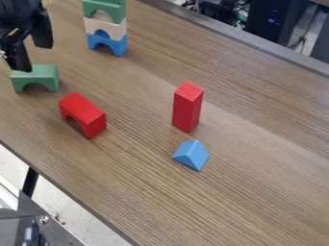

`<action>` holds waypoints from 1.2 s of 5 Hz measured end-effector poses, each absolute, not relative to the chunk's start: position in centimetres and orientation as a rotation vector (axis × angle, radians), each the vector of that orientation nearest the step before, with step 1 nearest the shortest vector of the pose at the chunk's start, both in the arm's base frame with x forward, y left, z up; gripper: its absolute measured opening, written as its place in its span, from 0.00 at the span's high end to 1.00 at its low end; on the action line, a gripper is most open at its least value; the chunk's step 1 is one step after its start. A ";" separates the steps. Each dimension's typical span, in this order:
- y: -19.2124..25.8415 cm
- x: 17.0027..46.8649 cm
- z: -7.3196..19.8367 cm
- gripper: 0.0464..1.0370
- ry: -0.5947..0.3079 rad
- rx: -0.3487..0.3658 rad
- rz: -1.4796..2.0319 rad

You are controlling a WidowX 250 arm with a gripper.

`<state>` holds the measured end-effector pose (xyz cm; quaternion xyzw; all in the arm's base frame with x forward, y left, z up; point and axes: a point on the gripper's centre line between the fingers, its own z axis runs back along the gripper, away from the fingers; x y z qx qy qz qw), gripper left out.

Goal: Put the green arch on the top of the white arch

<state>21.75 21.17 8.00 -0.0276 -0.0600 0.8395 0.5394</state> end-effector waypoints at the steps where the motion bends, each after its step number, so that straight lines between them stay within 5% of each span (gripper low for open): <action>1: 21.9 21.7 7.9 0.04 -0.172 -0.112 2.079; 5: 22.5 21.1 4.2 0.08 -0.084 -0.068 2.213; 6: 22.6 21.4 4.1 0.35 -0.055 -0.082 2.228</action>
